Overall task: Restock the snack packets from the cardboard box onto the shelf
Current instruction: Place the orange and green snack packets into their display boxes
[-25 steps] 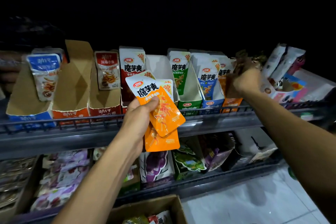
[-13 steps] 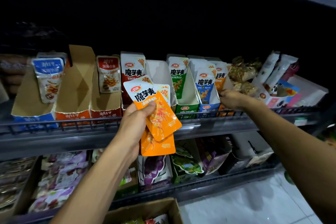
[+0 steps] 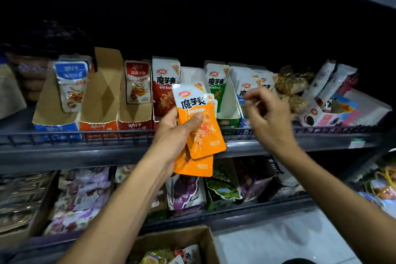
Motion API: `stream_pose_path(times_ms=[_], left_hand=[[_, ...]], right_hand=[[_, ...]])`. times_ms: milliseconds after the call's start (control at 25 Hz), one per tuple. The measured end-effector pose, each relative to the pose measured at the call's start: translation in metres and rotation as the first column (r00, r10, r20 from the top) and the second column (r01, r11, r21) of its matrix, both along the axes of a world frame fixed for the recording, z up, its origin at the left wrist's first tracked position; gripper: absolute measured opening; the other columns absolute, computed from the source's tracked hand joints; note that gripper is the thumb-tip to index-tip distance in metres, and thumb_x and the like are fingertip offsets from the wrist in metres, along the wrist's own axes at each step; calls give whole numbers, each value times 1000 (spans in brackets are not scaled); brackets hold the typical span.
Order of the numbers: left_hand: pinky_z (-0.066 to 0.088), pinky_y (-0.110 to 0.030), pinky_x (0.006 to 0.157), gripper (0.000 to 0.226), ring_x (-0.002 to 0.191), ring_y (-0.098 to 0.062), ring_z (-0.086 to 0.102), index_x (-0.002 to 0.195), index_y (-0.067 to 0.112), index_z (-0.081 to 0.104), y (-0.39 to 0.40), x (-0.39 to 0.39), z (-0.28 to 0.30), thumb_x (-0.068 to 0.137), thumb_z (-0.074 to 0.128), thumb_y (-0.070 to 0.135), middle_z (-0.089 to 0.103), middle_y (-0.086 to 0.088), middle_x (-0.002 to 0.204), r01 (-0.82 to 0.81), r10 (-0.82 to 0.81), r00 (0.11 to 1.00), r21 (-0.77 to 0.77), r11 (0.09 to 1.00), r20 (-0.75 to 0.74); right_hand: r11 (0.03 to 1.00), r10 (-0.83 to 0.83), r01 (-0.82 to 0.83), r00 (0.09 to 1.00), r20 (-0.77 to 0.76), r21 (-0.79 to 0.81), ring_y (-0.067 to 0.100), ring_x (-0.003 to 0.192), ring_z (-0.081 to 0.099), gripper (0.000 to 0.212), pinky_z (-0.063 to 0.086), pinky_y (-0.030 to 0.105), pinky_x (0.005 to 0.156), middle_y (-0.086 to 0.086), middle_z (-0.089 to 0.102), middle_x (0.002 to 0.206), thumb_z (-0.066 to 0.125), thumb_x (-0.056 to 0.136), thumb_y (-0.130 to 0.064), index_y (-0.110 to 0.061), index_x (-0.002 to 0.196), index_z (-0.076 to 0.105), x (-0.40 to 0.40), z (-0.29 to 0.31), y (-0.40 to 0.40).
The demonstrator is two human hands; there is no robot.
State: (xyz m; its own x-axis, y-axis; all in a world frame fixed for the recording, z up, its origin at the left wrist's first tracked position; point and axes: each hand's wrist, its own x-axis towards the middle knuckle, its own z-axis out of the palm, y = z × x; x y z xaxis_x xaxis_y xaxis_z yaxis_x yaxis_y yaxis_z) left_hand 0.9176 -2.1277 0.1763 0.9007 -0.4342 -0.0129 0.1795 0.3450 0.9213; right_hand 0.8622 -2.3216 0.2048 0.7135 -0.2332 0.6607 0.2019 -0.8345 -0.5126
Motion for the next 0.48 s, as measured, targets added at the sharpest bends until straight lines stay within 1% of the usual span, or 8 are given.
stream_pose_path(times_ms=[40,80,120,160,240,320,360,480], left_hand=[[61,-30,65,22,85,-16,75,110,21,63,-1,-1,0,90,68,16,77,-2,101,8,-8,1000,-8,1000,21],[62,-32,69,24,88,-18,74,111,21,63,-1,-3,1,88,69,15,77,-2,101,10,-9,999,-11,1000,48],[62,-34,71,25,90,-19,74,111,21,63,-1,-4,1,88,70,15,77,-2,101,6,-5,997,-7,1000,77],[61,-34,70,25,89,-18,74,111,21,63,0,-4,1,88,70,14,77,-1,100,2,-2,995,0,1000,98],[60,-33,71,28,89,-18,74,114,22,63,4,-4,1,87,69,17,77,0,102,21,-20,994,-8,1000,107],[60,-34,77,34,95,-18,73,120,23,62,7,-4,1,86,68,23,76,0,107,73,-69,992,-36,997,102],[60,-34,79,38,96,-18,73,122,23,61,8,-4,1,85,69,23,75,0,109,99,-95,989,-33,995,110],[60,-37,80,51,97,-19,73,125,25,58,11,-3,1,80,75,8,75,0,107,151,-154,978,26,988,144]], right_hand=[[975,140,-115,982,-124,188,18,74,63,17,48,27,58,-2,65,90,61,92,-24,-17,108,58,-4,4,23],[910,265,-159,933,-243,382,15,80,67,31,52,24,61,-2,67,95,65,90,-31,-21,116,54,-6,6,41],[831,355,-148,884,-306,536,14,84,70,42,54,24,64,-2,70,99,70,85,-32,-23,121,50,-5,8,52],[770,392,-120,864,-317,626,15,85,72,49,56,26,65,0,72,102,74,82,-27,-22,123,48,-2,6,56],[676,409,-117,881,-239,727,19,84,72,49,56,29,63,3,73,97,74,82,-14,-18,124,48,4,8,59],[667,372,-128,911,-180,734,22,80,71,45,56,31,62,5,71,87,71,85,-9,-17,124,51,7,8,56],[666,352,-125,922,-162,735,23,79,71,43,57,32,63,7,71,86,68,86,-7,-17,124,52,8,8,55],[596,276,-51,950,-144,801,23,86,72,36,59,36,69,8,72,97,62,91,-8,-23,122,52,9,2,53]])
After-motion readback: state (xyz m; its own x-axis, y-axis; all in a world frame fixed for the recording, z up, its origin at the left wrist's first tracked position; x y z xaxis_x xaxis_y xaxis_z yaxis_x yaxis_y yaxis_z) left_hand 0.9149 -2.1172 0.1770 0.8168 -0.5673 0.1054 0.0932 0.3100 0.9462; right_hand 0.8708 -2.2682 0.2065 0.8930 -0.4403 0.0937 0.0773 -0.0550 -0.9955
